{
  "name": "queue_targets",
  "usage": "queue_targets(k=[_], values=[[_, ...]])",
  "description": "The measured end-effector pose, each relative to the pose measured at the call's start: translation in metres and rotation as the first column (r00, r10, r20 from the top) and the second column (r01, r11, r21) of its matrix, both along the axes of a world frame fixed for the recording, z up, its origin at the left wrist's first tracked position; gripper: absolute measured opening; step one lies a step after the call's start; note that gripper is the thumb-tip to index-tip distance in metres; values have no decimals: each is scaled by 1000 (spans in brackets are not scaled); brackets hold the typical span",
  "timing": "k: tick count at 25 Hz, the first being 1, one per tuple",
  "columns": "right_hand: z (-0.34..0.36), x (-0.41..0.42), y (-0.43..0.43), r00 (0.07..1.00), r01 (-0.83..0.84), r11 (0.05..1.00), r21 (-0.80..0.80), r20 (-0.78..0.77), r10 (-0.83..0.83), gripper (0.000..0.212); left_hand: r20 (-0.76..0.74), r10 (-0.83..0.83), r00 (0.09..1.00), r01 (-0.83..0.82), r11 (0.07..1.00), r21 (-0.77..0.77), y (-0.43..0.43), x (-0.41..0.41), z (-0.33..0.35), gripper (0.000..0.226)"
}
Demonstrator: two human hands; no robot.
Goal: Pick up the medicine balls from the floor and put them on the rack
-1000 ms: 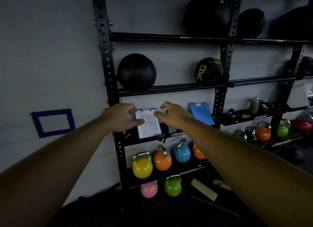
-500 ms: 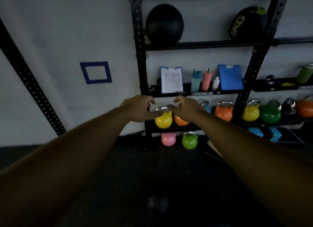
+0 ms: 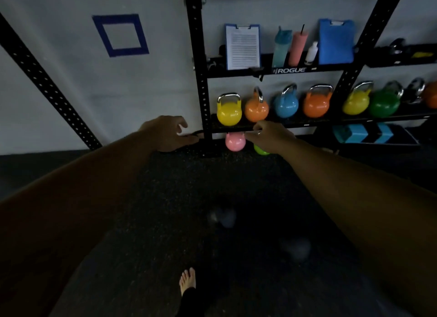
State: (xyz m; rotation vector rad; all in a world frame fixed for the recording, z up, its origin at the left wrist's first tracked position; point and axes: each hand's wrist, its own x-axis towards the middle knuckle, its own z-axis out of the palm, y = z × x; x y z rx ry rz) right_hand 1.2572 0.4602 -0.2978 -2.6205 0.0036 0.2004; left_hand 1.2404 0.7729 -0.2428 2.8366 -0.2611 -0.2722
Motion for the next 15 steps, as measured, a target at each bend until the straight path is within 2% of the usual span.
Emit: queue_targets(k=[2, 5, 11, 15], values=[[-20, 14, 7, 999, 27, 999, -27, -27, -28, 62, -24, -1, 1000, 1, 1000, -21, 21, 24, -23, 109], [-49, 43, 24, 994, 77, 996, -53, -78, -81, 77, -90, -20, 996, 15, 998, -56, 39, 71, -66, 112], [-167, 133, 67, 944, 170, 985, -30, -282, -171, 65, -296, -95, 951, 71, 993, -92, 47, 199, -188, 97], [-277, 165, 72, 909, 222, 975, -11, -361, -211, 61, -385, -92, 918, 57, 993, -101, 43, 241, -303, 83]])
